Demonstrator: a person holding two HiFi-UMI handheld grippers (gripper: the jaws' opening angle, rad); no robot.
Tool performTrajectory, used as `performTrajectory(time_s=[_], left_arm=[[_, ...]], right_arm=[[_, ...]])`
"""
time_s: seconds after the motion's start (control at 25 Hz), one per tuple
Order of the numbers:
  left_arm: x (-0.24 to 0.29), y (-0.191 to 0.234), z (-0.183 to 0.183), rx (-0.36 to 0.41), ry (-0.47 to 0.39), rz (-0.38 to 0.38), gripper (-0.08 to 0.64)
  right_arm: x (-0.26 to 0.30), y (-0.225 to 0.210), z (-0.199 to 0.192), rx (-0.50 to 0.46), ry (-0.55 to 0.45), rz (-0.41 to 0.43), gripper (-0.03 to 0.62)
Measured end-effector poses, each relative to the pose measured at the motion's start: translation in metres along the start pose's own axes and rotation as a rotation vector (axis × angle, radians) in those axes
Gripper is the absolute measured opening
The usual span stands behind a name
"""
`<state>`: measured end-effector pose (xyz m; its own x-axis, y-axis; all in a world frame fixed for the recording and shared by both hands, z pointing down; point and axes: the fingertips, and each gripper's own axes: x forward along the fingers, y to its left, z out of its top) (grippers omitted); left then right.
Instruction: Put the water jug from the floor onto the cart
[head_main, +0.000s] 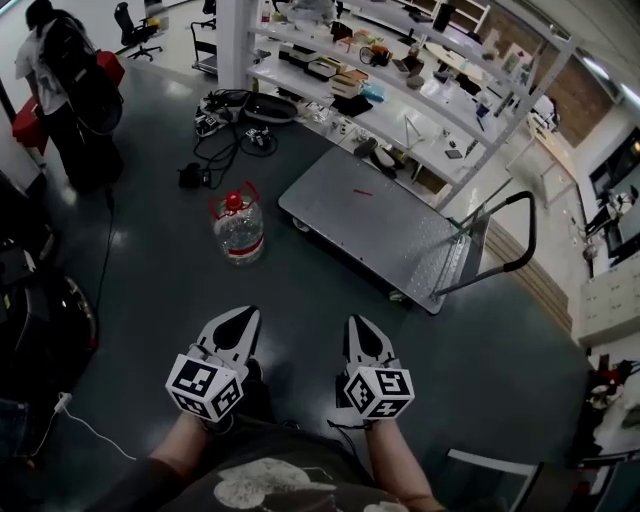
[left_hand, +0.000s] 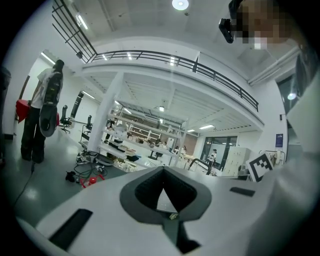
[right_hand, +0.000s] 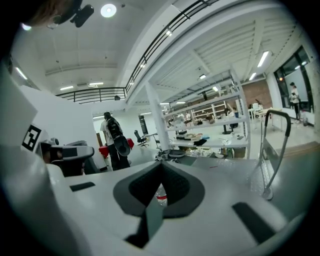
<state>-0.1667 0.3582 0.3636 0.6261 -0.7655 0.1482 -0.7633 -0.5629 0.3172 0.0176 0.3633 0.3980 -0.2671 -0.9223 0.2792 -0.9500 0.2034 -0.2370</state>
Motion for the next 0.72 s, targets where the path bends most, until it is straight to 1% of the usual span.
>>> performTrajectory(time_s=[0.16, 0.24, 0.48, 0.6, 0.72], left_arm=[[0.025, 0.048, 0.021, -0.021, -0.006, 0.021, 0.008], [0.032, 0.071, 0.028, -0.017, 0.005, 0.027, 0.008], [0.049, 0.145, 0.043, -0.023, 0.026, 0.057, 0.008], [0.059, 0.17, 0.049, -0.018, 0.025, 0.066, 0.008], [0.074, 0.18, 0.048, -0.036, 0.027, 0.078, 0.008]], right_arm=[[0.063, 0.013, 0.023, -0.008, -0.012, 0.017, -0.009], [0.092, 0.024, 0.032, -0.006, -0.013, 0.033, -0.009], [0.158, 0.042, 0.044, -0.004, -0.024, 0.029, -0.009], [0.182, 0.041, 0.046, -0.022, -0.006, 0.023, -0.009], [0.2, 0.03, 0.048, -0.03, 0.014, 0.022, -0.009]])
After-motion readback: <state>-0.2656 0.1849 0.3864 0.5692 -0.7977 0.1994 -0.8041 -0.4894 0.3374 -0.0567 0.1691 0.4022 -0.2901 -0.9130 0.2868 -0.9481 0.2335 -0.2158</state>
